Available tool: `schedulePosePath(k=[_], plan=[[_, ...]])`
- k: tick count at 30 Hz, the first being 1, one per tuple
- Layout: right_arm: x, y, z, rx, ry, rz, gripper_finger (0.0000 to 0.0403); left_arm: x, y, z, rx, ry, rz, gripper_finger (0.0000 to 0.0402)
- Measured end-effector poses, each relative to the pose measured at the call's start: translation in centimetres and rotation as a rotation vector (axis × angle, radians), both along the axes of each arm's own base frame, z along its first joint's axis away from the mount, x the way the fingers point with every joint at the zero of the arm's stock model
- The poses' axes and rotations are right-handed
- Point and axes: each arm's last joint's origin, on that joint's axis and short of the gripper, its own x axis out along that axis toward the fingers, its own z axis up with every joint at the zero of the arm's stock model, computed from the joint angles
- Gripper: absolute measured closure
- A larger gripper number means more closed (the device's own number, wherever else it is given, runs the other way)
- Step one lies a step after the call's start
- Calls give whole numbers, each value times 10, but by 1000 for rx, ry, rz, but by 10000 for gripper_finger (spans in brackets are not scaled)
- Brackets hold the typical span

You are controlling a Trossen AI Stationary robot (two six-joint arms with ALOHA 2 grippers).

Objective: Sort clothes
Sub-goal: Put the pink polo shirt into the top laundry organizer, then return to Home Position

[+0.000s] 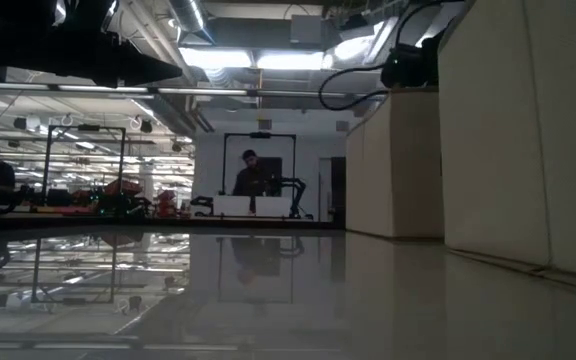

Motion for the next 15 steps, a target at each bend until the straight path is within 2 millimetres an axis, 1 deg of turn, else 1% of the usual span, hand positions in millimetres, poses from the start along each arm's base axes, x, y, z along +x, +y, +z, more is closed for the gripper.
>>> schedulePosePath(k=[3,5,9,12,15], plan=[[1,0,5,-2,2,2,185,0,0,0,0,0,0,396],[2,-1,17,-3,-6,8,185,0,0,0,0,0,0,396],[9,6,57,-44,-55,45,185,0,0,0,0,0,0,396],[12,16,90,-88,-122,80,185,0,0,0,0,-1,0,396],[11,29,117,-109,-165,121,185,0,0,0,11,4,0,396]])
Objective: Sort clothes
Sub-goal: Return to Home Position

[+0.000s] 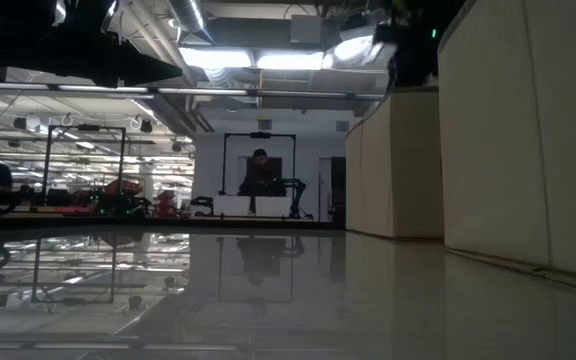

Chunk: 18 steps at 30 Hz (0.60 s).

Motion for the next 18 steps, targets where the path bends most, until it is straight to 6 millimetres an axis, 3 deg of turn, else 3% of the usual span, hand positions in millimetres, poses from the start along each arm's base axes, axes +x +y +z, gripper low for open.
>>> schedulePosePath(k=[5,9,14,18], plan=[[-5,28,30,-35,-95,85,199,0,0,1,10,-2,0,396],[-15,53,41,-37,-181,185,268,0,0,2,9,-14,-3,396],[-29,79,30,-51,-336,371,386,1,-3,2,8,-16,-98,396],[-50,92,14,-115,-505,455,374,1,-4,2,4,-22,-147,396]])
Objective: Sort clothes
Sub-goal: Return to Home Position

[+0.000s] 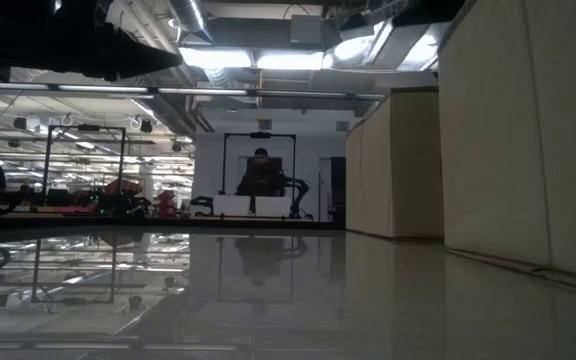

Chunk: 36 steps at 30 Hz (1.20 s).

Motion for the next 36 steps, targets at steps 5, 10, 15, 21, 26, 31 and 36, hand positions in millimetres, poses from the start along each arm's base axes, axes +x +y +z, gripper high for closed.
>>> schedulePosePath(k=[5,10,15,21,26,31,36], plan=[[-34,6,-26,-16,-133,-1,360,0,0,0,-5,-5,-3,396],[-62,11,-51,-14,-238,-6,359,0,0,1,-28,-15,-5,396],[-86,15,-66,-4,-328,-10,359,0,0,1,-46,-22,-6,396],[-106,19,-83,-12,-427,-5,358,0,-1,1,-92,-32,-49,396],[-107,21,-103,17,-483,71,358,1,-6,1,-134,-30,-220,396],[-104,21,-116,38,-469,71,358,1,-6,-3,-261,-16,-233,396],[-103,20,-119,38,-460,53,358,-7,-6,-8,-351,42,-186,396]])
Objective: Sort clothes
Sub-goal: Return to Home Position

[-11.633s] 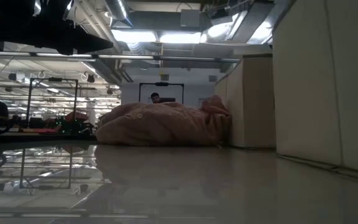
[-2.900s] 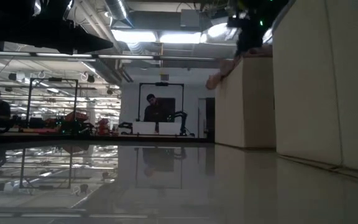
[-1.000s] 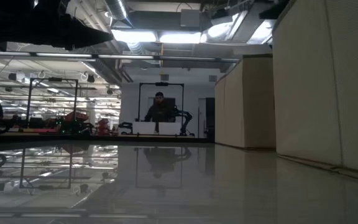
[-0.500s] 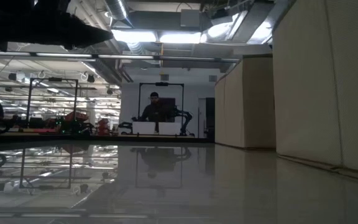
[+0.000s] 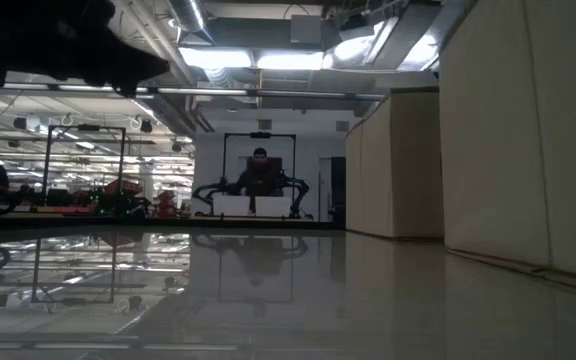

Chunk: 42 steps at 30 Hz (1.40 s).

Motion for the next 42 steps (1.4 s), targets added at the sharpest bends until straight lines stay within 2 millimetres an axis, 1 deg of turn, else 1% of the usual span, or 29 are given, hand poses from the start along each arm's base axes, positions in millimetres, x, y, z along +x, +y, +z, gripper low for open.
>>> schedulePosePath(k=[6,11,15,20,29,33,42], plan=[[0,0,-1,0,5,-2,358,-15,-1,-1,-103,20,14,396],[0,0,-1,-1,7,-2,358,-25,-2,6,-101,-44,10,396],[0,0,-1,14,12,0,358,-28,-2,4,-103,-38,11,396],[1,0,-3,60,24,4,358,-28,-2,-13,-97,-60,9,396],[1,0,-8,96,72,12,358,-31,-3,-48,-99,-1,11,396],[1,0,-8,96,73,12,358,-32,-3,-49,-64,14,12,396],[1,0,-8,96,72,10,358,-32,-3,-50,-91,27,15,396]])
